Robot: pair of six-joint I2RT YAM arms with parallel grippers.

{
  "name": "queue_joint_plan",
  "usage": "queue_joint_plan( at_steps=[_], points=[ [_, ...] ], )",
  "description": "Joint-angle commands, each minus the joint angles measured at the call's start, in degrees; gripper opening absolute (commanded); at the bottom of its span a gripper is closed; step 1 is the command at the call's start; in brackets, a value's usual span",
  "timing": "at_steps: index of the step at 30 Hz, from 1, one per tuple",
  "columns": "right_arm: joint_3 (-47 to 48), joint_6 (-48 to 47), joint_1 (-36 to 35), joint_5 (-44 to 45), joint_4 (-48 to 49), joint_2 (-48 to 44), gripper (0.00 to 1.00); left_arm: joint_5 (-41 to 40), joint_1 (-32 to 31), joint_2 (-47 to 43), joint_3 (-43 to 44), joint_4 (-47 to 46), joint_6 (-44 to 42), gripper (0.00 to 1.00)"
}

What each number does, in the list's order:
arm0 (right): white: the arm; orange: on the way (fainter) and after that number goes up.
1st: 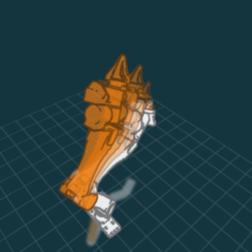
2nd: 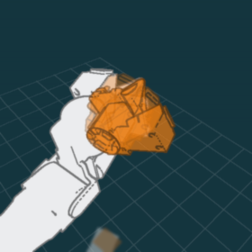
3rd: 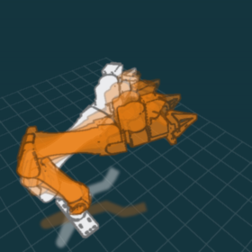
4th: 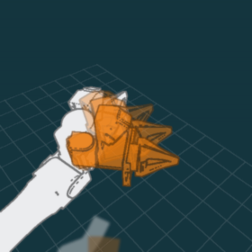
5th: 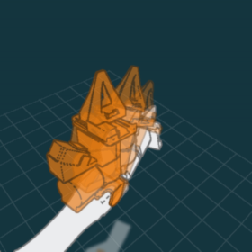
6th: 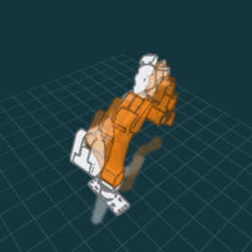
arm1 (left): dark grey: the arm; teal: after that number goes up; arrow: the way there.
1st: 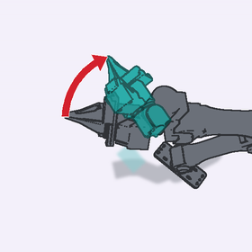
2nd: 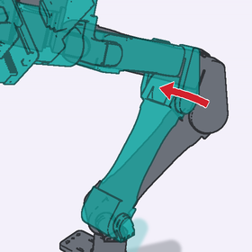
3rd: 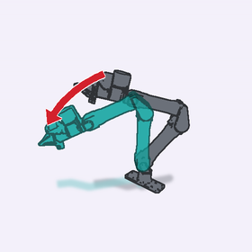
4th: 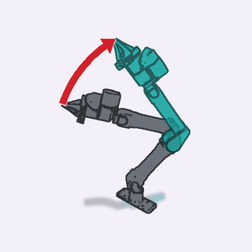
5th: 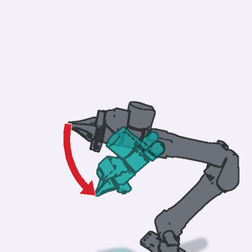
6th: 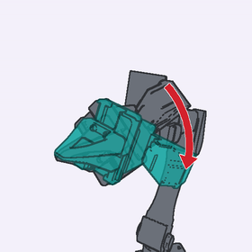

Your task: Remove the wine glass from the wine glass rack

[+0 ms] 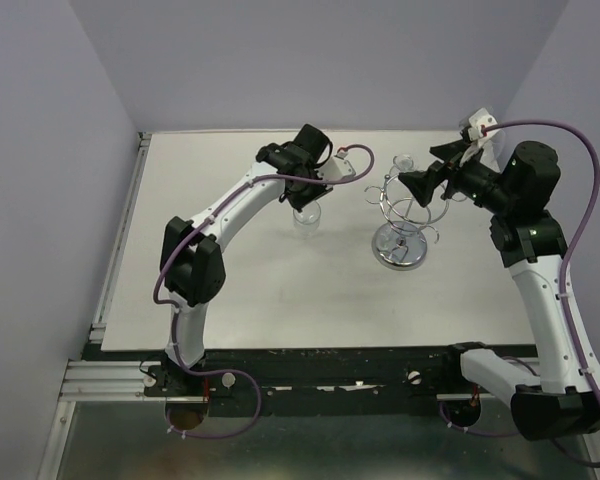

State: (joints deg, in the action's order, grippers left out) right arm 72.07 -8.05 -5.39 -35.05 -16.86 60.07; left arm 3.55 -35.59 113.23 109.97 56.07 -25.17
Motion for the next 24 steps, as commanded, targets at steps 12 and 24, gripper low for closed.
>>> queue_joint_plan(
  at_steps=[12, 24],
  points=[
    [-1.5, -2.76, 0.11, 0.15, -5.72, -2.94, 1.0, -0.65, 2.54, 16.57, 21.14, 2.55, 0.38, 0.0],
    [-2.03, -1.53, 0.11, 3.41, -7.31, -2.86, 1.0, -8.38, 12.21, 23.44, 31.35, -4.21, -8.13, 0.0]
  ],
)
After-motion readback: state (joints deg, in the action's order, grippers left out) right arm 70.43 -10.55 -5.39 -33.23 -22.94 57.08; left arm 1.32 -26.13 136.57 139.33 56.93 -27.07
